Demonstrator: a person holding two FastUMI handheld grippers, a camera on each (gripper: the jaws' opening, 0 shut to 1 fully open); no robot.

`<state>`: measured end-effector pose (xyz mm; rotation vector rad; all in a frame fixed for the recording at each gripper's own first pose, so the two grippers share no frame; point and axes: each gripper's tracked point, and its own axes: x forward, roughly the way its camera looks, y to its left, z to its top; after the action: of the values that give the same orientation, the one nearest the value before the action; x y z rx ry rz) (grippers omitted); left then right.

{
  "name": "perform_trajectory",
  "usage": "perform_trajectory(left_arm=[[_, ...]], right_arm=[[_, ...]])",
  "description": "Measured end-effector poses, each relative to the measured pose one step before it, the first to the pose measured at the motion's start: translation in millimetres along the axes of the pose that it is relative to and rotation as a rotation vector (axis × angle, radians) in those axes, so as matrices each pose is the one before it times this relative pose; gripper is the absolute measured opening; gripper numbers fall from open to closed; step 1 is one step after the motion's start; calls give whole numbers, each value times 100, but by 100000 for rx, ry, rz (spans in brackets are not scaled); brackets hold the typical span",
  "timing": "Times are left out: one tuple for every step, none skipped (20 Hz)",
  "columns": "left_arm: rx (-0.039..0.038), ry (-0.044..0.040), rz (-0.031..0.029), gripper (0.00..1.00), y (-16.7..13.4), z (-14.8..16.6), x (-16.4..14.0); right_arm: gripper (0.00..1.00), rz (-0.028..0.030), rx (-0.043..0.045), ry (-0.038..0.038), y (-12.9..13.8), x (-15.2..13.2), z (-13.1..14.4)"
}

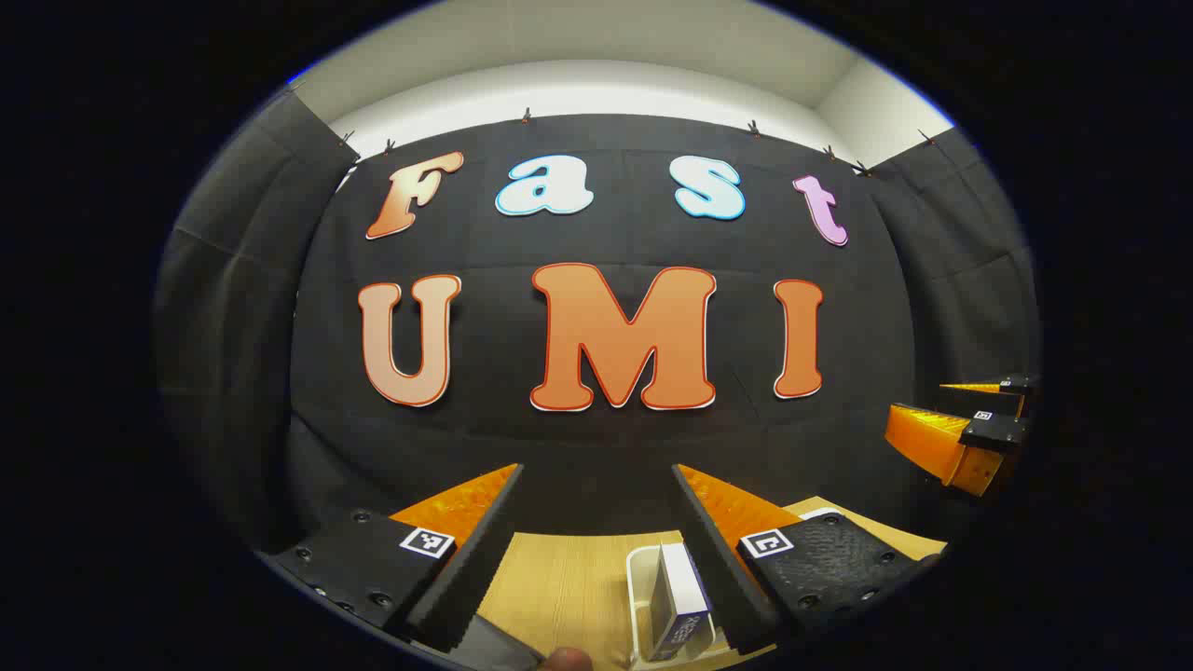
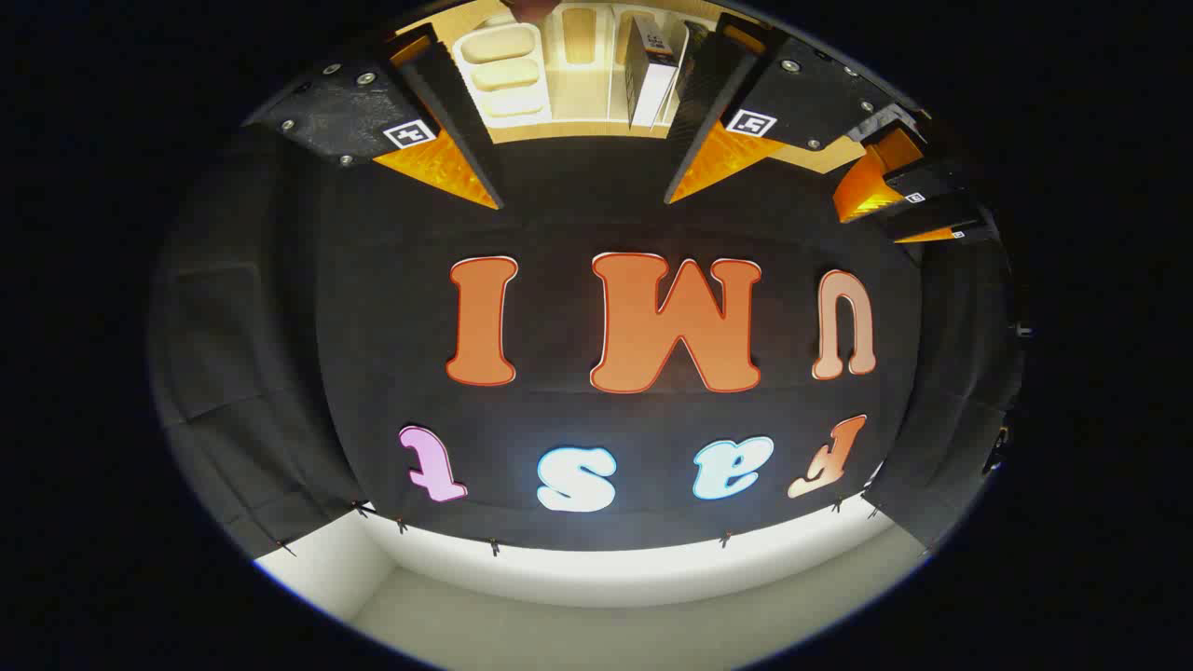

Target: Open the schoolbag, grab two books from the bookshelf and put them into the schoolbag.

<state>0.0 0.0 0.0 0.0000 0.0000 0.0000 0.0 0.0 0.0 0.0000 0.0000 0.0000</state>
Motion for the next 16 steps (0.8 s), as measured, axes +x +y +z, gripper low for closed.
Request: perform_trajectory(left_arm=[[-445,252,1538,96,342,-26,-12],[-964,-359,1208,96,289,-164,-66],[-648,-384,588,96,45,51,43],[-57,-156,942,96,102,-46,-195],[409,-83,1021,96,183,22,58],[61,-85,748,96,22,-33,-97],[-73,107,419,96,-112,-183,-171],[102,184,208,96,-40,-7,-124],[273,88,-28,96,-255,-70,-86],[589,413,266,96,-101,39,11],[684,204,193,96,-125,-153,-36],[893,589,570,96,39,-183,-135],[517,153,970,96,160,13,-29],[-94,-59,49,96,-27,170,-56],[-153,38,-324,96,-259,-27,-150],[286,79,105,96,22,-161,33]], right_arm=[[97,44,-1046,434,3,150,-150],[97,-868,-1613,52,-333,122,-101],[97,-256,-1062,-201,-183,-3,47],[97,845,-463,-526,351,-36,98],[97,1051,-204,97,275,20,4],[97,1186,-196,97,209,-63,-227],[97,1103,-365,228,183,102,-103],[97,508,-151,554,160,10,-63],[97,1037,125,229,134,54,-78],[97,449,81,126,8,5,-73],[97,734,152,40,76,15,-51],[97,445,129,61,39,39,-170],[97,106,-70,443,-32,4,-96],[97,114,-118,386,-9,24,-170],[97,-108,-123,153,-73,-44,-67],[97,-141,20,-71,-72,-82,-13]])
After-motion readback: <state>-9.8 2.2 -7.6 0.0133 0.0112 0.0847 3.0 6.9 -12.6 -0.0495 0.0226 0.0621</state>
